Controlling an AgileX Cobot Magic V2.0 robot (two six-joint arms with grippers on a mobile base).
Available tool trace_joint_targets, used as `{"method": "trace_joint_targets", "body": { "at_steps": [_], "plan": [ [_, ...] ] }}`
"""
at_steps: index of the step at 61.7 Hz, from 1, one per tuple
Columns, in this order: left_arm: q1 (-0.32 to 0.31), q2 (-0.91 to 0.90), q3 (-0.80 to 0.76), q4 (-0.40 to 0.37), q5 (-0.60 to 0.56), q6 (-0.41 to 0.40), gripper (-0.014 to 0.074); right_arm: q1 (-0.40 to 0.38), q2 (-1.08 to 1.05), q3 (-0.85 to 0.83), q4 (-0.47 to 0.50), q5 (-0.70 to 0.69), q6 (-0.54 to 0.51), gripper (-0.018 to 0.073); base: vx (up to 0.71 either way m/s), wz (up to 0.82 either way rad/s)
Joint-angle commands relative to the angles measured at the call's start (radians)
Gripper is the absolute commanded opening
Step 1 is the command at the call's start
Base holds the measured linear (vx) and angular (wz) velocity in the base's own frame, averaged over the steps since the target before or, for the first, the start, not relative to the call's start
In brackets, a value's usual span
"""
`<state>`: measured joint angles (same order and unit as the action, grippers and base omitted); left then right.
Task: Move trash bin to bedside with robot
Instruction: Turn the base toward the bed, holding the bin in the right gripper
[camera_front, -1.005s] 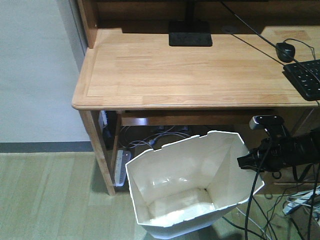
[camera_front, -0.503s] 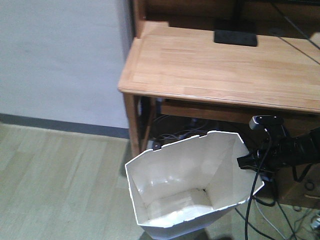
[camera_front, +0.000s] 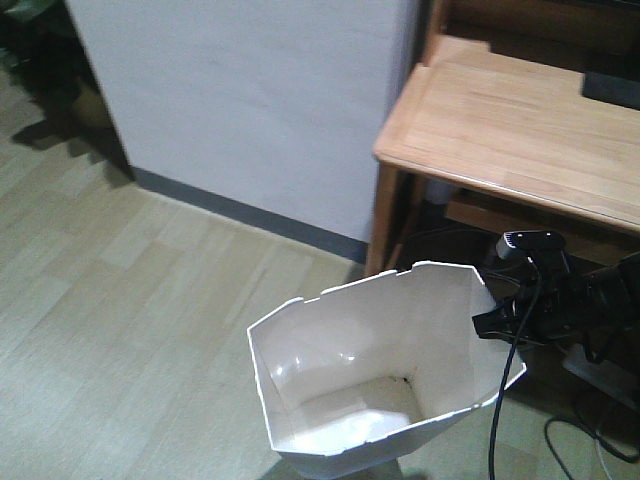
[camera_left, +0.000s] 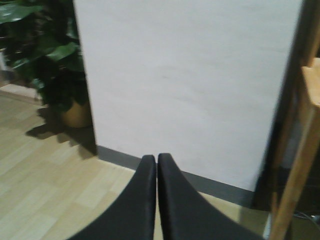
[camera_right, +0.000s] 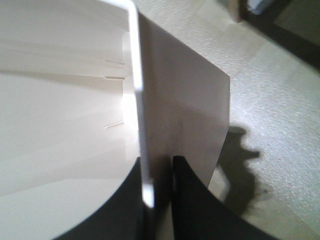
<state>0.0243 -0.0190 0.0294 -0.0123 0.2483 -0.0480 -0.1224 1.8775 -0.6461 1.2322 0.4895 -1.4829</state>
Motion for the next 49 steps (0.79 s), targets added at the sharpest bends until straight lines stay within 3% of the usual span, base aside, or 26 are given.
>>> {"method": "trace_joint_targets", "body": {
  "at_steps": [1,49],
  "plan": [
    [-0.002,-0.01,0.029,-0.004,-0.07,-0.008,-0.0006,-0.004,-0.057,-0.021,0.079,0.156,0.017,-0.0003,-0.12,0.54],
    [-0.002,-0.01,0.029,-0.004,-0.07,-0.008,-0.0006,-0.004,-0.057,-0.021,0.079,0.156,0.017,-0.0003,-0.02,0.43]
  ]
}}
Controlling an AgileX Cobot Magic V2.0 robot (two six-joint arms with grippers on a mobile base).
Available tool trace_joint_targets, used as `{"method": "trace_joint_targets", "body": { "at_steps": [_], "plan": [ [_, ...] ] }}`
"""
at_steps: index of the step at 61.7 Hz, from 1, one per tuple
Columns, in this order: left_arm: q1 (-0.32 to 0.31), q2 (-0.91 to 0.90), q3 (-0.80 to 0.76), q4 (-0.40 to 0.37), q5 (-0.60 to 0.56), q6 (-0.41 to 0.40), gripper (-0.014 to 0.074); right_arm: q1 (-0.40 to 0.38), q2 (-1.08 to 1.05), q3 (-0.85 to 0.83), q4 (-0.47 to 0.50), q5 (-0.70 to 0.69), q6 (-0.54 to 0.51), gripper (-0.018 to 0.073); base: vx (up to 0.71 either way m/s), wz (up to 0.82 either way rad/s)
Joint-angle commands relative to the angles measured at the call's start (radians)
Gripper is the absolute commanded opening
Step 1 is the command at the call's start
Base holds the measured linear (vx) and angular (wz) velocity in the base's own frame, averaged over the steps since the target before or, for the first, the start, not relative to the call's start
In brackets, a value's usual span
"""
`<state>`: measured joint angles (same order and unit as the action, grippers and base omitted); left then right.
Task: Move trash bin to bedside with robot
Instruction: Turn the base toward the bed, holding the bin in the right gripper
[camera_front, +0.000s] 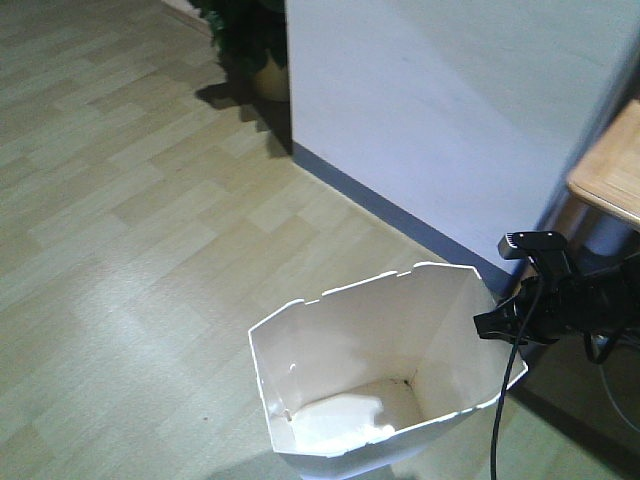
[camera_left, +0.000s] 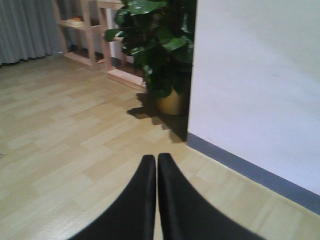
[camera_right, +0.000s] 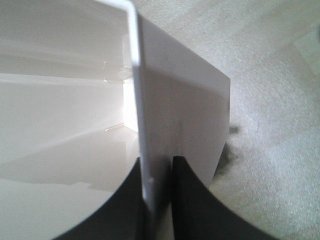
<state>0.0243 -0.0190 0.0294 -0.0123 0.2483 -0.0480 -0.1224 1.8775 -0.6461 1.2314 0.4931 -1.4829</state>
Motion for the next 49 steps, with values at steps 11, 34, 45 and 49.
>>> {"method": "trace_joint_targets", "body": {
  "at_steps": [11,34,45,49],
  "plan": [
    [-0.002,-0.01,0.029,-0.004,-0.07,-0.008,-0.0006,-0.004,-0.057,-0.021,0.08,0.153,0.017,-0.0003,0.1,0.5],
    [-0.002,-0.01,0.029,-0.004,-0.07,-0.008,-0.0006,-0.004,-0.057,-0.021,0.08,0.153,0.017,-0.0003,0.13,0.64],
    [-0.002,-0.01,0.029,-0.004,-0.07,-0.008,-0.0006,-0.004,-0.057,-0.021,0.08,0.153,0.017,-0.0003,0.16,0.65],
    [-0.002,-0.01,0.029,-0.004,-0.07,-0.008,-0.0006,-0.004,-0.057,-0.021,0.08,0.153,0.017,-0.0003,0.17,0.61]
  ]
}}
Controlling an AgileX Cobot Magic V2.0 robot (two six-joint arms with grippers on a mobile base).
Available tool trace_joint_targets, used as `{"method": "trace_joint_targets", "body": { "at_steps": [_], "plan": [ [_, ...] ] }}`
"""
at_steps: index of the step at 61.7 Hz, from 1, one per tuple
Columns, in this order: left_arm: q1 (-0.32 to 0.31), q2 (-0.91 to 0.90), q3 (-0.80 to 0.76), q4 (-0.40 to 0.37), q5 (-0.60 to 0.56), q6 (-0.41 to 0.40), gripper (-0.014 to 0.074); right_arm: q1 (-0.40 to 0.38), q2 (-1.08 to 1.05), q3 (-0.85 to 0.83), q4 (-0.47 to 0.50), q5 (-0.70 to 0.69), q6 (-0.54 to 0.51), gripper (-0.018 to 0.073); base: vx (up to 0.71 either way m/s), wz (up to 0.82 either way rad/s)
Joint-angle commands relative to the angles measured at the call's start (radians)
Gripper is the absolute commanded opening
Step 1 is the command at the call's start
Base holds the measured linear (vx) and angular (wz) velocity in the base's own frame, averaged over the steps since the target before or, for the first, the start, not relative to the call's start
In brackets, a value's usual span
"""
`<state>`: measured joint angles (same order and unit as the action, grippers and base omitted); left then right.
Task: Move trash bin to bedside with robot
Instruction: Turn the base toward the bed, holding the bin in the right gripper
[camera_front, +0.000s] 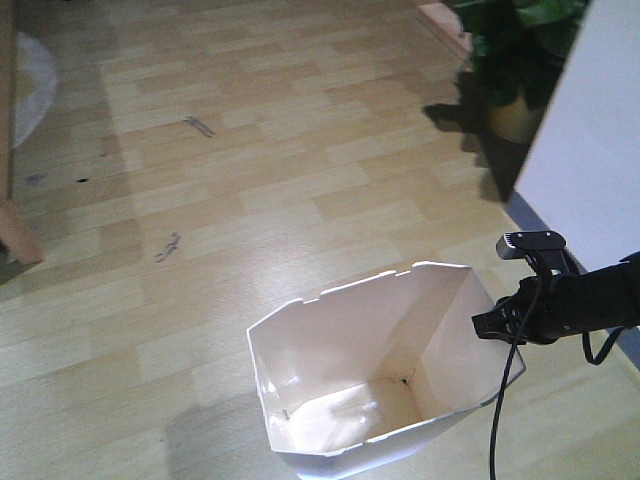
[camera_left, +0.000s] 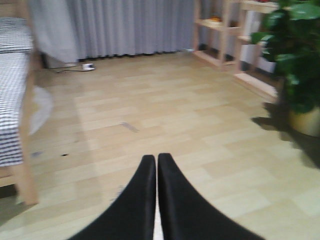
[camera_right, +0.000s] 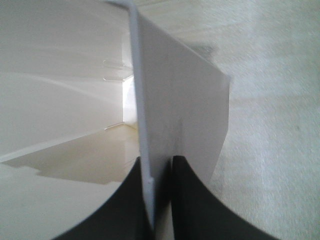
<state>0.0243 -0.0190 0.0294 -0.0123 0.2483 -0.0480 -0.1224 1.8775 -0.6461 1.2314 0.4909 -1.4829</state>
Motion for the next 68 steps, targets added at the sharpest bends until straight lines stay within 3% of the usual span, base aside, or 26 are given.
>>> {"method": "trace_joint_targets", "body": {
  "at_steps": [1,29,68],
  "plan": [
    [-0.002,-0.01,0.029,-0.004,-0.07,-0.008,-0.0006,-0.004,-0.057,-0.021,0.08,0.155,0.017,-0.0003,0.18,0.59],
    [-0.002,-0.01,0.029,-0.004,-0.07,-0.008,-0.0006,-0.004,-0.057,-0.021,0.08,0.155,0.017,-0.0003,0.2,0.36],
    [-0.002,-0.01,0.029,-0.004,-0.07,-0.008,-0.0006,-0.004,-0.057,-0.021,0.08,0.155,0.017,-0.0003,0.28,-0.03]
  ]
}}
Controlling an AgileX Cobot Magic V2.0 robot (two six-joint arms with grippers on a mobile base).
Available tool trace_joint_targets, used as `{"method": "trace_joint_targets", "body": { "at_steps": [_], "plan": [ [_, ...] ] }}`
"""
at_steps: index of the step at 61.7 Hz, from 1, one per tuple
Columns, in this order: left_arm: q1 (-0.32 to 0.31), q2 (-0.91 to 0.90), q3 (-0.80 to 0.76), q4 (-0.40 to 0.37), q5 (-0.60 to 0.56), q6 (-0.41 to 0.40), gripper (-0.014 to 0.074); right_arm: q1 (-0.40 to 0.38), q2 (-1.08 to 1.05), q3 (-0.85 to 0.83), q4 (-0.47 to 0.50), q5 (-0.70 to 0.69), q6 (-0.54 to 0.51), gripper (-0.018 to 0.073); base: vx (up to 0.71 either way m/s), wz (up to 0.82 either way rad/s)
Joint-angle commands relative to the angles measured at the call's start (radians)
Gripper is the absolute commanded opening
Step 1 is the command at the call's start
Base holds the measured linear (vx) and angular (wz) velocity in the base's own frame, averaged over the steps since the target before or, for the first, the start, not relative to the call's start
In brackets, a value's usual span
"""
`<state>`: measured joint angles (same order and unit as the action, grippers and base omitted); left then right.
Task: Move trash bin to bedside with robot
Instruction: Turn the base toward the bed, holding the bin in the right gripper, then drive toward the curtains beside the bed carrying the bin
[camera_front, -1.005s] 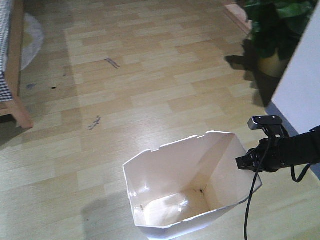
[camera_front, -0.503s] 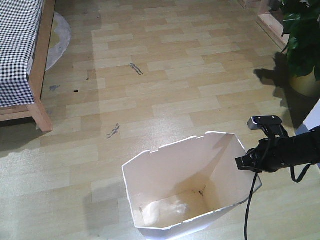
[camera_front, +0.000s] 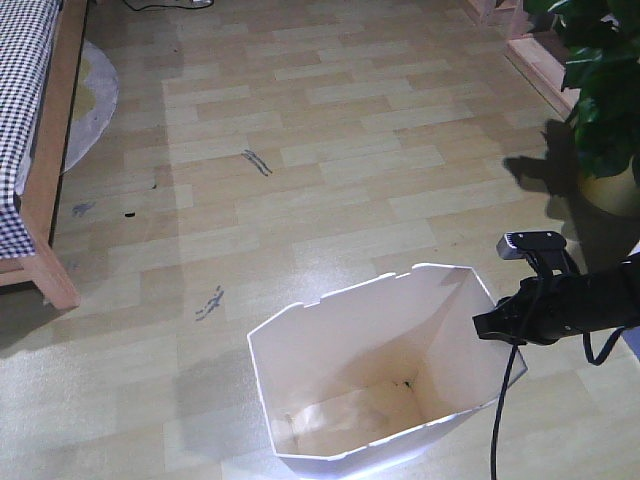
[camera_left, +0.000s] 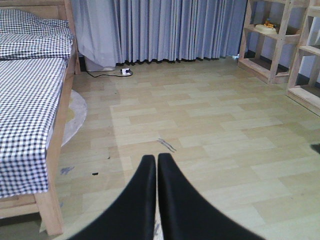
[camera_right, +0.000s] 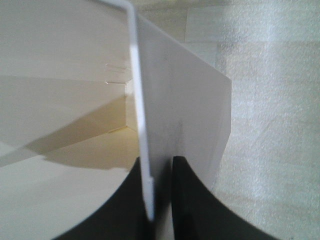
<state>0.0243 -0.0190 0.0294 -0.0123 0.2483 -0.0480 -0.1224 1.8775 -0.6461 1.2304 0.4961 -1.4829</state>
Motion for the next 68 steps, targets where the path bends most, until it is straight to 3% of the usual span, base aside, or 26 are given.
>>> {"method": "trace_joint_targets", "body": {
  "at_steps": [1,68],
  "plan": [
    [-0.002,-0.01,0.029,-0.004,-0.07,-0.008,-0.0006,-0.004,-0.057,-0.021,0.081,0.15,0.017,-0.0003,0.33,-0.02],
    [-0.002,-0.01,0.029,-0.004,-0.07,-0.008,-0.0006,-0.004,-0.057,-0.021,0.08,0.15,0.017,-0.0003,0.37,0.13]
  ]
}}
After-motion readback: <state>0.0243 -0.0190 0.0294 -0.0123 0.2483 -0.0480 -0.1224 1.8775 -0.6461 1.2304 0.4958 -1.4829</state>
